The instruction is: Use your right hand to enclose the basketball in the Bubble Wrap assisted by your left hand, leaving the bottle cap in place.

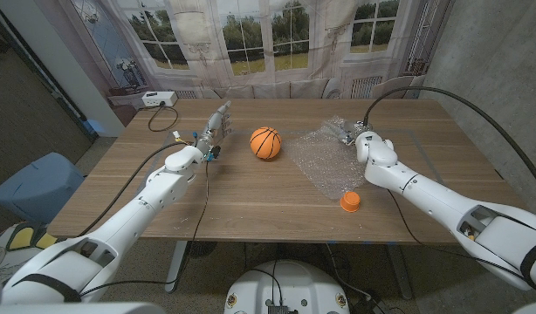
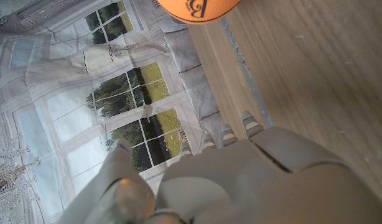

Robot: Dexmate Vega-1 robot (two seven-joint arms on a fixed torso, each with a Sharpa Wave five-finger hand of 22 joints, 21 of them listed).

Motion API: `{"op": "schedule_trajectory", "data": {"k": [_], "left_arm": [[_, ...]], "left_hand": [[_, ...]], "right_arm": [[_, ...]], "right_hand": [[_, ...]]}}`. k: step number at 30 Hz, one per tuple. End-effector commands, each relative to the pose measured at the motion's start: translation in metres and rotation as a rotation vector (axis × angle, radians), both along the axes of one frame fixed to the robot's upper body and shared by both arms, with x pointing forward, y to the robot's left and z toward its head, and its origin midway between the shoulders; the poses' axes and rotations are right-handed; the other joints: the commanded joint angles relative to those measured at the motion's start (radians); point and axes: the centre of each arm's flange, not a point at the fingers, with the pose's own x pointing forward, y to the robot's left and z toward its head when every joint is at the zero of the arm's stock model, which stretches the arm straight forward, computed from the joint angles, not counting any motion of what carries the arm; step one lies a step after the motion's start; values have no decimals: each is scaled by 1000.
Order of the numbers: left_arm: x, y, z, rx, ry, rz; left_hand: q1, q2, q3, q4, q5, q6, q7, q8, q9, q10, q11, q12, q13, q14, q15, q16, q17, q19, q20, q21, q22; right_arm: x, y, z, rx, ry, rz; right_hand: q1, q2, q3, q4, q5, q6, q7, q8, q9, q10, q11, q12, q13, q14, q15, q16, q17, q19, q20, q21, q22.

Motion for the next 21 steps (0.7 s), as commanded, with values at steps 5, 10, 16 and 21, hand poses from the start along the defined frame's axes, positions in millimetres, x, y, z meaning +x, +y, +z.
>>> {"op": "schedule_trajectory", "data": {"k": [5, 10, 16, 21], "left_arm": [[-1, -2, 1, 6, -1, -7], [-2, -2, 0, 9, 0, -8], [-4, -2, 0, 9, -2, -8], [-5, -1, 0, 10, -4, -6]], "left_hand": [[-8, 2, 0, 3, 8, -59, 1, 4, 2, -14, 1, 6, 0, -10, 1, 1, 4, 0, 7, -3, 1], [-8, 3, -1, 3, 9, -61, 0, 3, 2, -15, 2, 6, 0, -11, 0, 1, 4, 0, 7, -3, 1], [-8, 3, -2, 4, 9, -64, 0, 3, 2, -15, 2, 6, 0, -12, -1, 1, 4, 0, 7, -3, 1], [-9, 3, -2, 4, 9, -65, 0, 3, 2, -16, 2, 6, 0, -12, 0, 1, 4, 0, 7, -4, 1]], "right_arm": [[-22, -6, 13, 78, -180, 73], [-34, -2, 23, 105, -232, 118], [-49, 2, 34, 121, -298, 159], [-58, 3, 43, 125, -340, 184]], "right_hand": [[26, -8, 16, 6, -9, 65, 17, 9, 1, 57, 1, 16, 5, 48, -116, 19, 21, 126, -102, 39, 8], [28, -10, 17, 7, -10, 62, 18, 3, 1, 53, 6, 12, 5, 47, -115, 16, 23, 129, -104, 46, 7], [33, -13, 19, 9, -12, 91, 22, 7, 2, 67, 0, 13, 5, 58, -118, 14, 27, 130, -106, 58, 6], [35, -13, 19, 10, -12, 99, 17, 6, 2, 67, -3, 11, 5, 59, -120, 13, 30, 128, -105, 63, 6]]}}
